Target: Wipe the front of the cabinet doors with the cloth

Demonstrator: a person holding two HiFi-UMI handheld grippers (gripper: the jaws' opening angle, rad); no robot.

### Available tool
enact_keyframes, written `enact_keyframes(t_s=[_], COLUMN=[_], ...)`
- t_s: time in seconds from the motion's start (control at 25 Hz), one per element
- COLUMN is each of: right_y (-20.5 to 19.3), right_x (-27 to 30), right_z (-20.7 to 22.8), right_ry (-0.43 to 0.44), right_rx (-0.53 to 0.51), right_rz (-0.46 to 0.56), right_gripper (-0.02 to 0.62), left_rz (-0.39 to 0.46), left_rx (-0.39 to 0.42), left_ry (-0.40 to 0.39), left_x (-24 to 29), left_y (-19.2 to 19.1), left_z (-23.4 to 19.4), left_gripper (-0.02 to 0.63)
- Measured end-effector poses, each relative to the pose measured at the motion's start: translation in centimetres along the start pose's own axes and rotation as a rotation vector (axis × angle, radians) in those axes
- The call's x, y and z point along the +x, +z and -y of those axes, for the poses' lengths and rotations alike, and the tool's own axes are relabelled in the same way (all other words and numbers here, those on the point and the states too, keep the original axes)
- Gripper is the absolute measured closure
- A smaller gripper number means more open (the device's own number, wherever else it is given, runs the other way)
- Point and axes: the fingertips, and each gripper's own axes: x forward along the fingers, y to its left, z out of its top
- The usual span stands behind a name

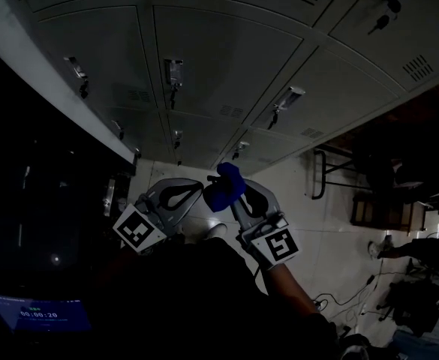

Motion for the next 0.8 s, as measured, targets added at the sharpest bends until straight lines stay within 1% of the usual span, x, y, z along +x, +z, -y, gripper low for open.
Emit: enact_keyframes(t_s=[0.24,0.52,0.8], right_y=[-0.2,-0.5,-1.0], right_x=[-1.4,-2.1,-1.5], right_z=[0.7,1.2,1.7], right_ry=[0.027,0.042,0.053], right_rx=[-0.004,0.009,0.038], right_rz=[0.004,0.008,-0.002], right_gripper=[0.526,0.526,0.526], left_rz=[-0.009,-0.023,-0.013], left_rx=[0.013,0.003,0.006], left_ry=[0.016,0.012,0.013], left_x=[1.1,2.1,2.6], left_y=[0.1,-0.1,-0.1], left_z=[0.9,1.9,1.3], left_gripper=[0.603,0.603,0.603])
